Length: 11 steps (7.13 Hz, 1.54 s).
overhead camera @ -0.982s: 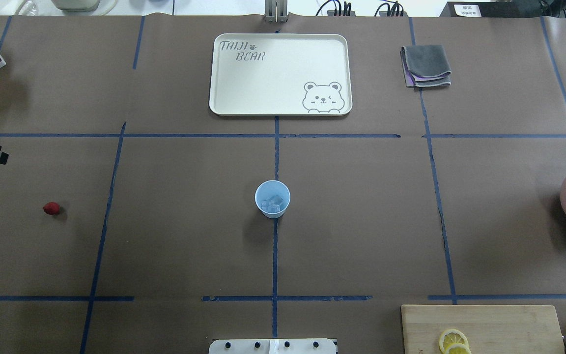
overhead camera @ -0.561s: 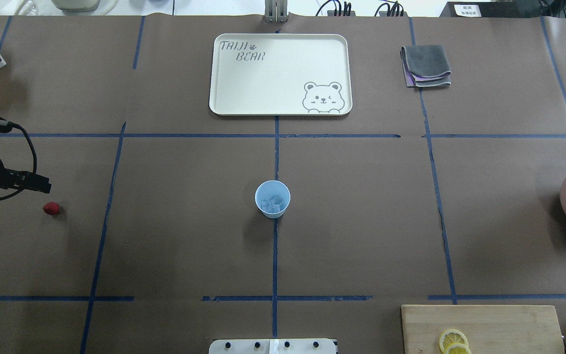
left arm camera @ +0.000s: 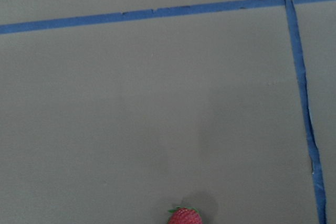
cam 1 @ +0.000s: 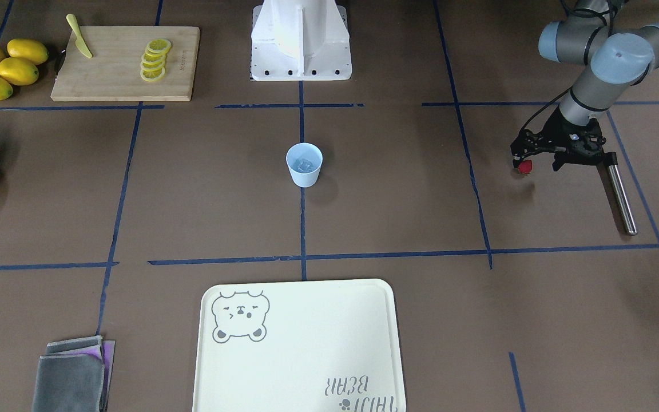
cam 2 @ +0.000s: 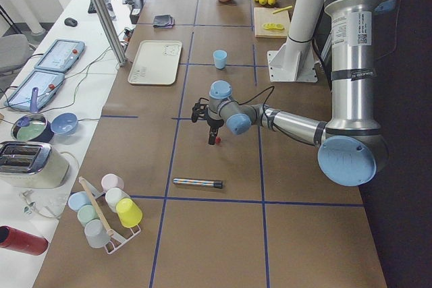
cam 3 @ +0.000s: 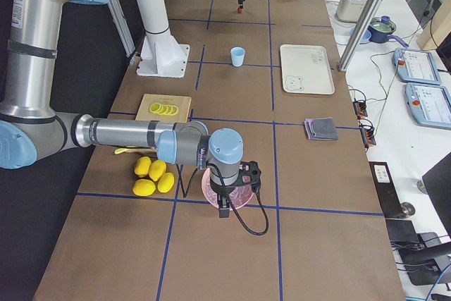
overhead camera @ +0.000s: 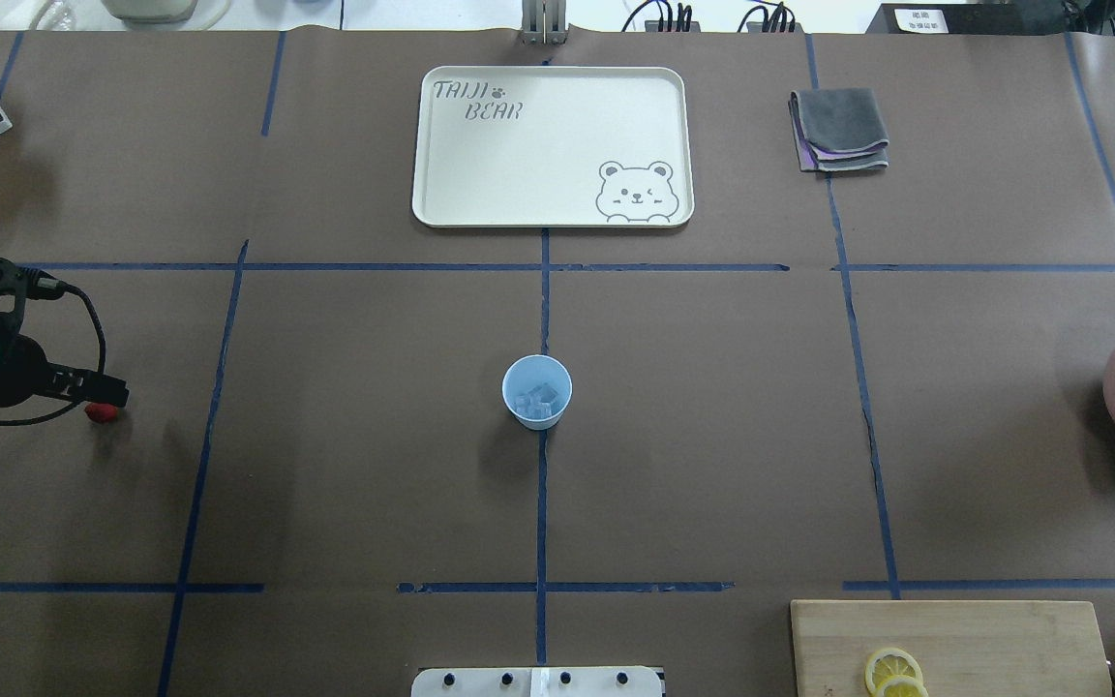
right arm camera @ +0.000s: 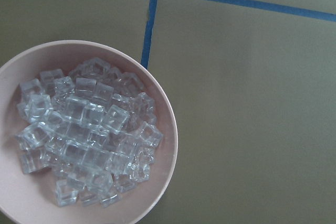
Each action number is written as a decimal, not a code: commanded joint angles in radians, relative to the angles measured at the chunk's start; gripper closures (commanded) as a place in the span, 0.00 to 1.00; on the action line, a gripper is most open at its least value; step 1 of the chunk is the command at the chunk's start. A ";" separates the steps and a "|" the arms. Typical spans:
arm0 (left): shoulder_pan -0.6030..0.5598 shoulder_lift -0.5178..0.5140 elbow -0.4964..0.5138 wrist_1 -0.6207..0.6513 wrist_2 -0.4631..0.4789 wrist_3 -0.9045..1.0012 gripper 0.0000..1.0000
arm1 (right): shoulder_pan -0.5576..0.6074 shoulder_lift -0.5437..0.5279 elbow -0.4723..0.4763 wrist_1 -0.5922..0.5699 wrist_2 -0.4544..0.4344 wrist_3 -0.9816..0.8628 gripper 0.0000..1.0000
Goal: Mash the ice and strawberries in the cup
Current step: 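Grasp the red strawberry from the table with the left gripper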
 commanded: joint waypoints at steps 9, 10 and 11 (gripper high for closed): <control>0.007 0.000 -0.077 0.033 -0.054 0.002 1.00 | 0.000 -0.007 0.011 0.002 0.000 -0.001 0.01; 0.003 -0.014 -0.179 0.181 -0.053 0.002 1.00 | 0.000 -0.007 0.016 0.002 0.002 -0.001 0.01; 0.001 -0.090 -0.293 0.396 -0.051 0.002 1.00 | 0.000 -0.007 0.023 0.002 0.000 0.000 0.01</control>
